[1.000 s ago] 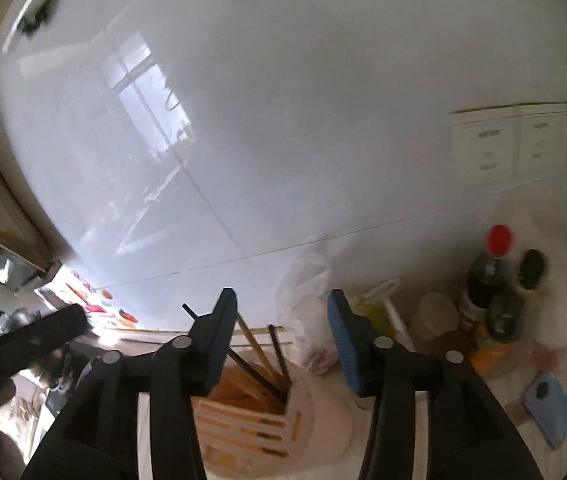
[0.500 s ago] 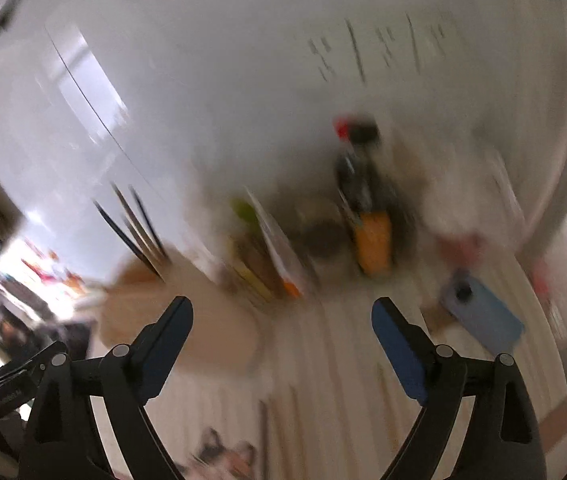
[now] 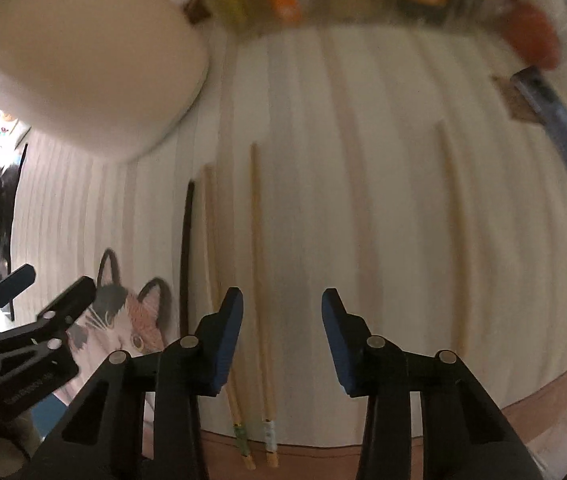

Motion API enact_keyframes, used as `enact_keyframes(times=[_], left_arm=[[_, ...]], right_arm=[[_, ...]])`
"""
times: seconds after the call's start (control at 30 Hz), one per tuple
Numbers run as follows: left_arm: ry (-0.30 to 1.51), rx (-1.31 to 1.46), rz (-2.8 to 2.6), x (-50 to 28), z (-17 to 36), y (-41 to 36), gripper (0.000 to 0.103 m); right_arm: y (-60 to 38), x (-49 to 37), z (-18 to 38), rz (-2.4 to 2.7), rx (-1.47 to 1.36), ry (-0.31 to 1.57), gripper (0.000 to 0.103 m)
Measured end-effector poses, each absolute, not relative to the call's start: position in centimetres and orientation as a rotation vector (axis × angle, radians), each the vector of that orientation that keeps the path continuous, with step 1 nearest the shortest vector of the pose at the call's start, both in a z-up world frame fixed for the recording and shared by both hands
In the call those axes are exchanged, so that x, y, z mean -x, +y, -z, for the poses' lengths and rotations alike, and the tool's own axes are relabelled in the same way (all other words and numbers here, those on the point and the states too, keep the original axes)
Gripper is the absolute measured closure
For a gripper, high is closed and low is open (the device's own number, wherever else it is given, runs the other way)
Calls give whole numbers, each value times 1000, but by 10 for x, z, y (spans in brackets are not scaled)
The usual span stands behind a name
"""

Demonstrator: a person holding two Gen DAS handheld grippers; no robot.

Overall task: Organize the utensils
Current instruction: 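Grasp a dark chopstick with the left tool while the right tool grasps a wooden one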

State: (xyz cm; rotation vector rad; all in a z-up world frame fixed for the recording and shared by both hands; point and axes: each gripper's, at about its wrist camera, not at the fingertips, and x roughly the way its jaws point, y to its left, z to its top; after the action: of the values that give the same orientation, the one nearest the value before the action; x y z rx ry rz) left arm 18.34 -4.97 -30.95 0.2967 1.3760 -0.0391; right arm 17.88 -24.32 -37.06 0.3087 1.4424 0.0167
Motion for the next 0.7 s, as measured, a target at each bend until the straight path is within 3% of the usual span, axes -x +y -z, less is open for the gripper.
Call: enact_keyframes(times=[0.07,0.13,0.43,0.47,0.5,0.57,0.63,0.67,0.7], left_arm=[[1383,-305,50,-181,313,-54,10],[1387,-309,70,-180,315,-61,10],[1435,-306,227,-165,330,-116,13],[1436,-317,234,-164,332,-120,18],[1442,-332,246,-162,336,-125,37],[1416,-310,272,-161,335,-125,54],[1414,-304,289,-160,332,-126,87],[1411,-321,268,-160,331,-125,95],[1412,-318,255,-160,331,-122,97]], right_arm=[[-238,-178,372,4,-253,1436,70],[-239,-175,372,43,-215,1434,95],[-294,-147,374,174,-252,1465,96],[-298,-144,374,179,-253,1467,96],[-300,-143,374,179,-258,1466,96],[-304,-139,375,182,-261,1464,96],[-303,-142,375,195,-250,1465,96],[-302,-141,375,203,-241,1466,96],[-301,-140,376,213,-232,1468,96]])
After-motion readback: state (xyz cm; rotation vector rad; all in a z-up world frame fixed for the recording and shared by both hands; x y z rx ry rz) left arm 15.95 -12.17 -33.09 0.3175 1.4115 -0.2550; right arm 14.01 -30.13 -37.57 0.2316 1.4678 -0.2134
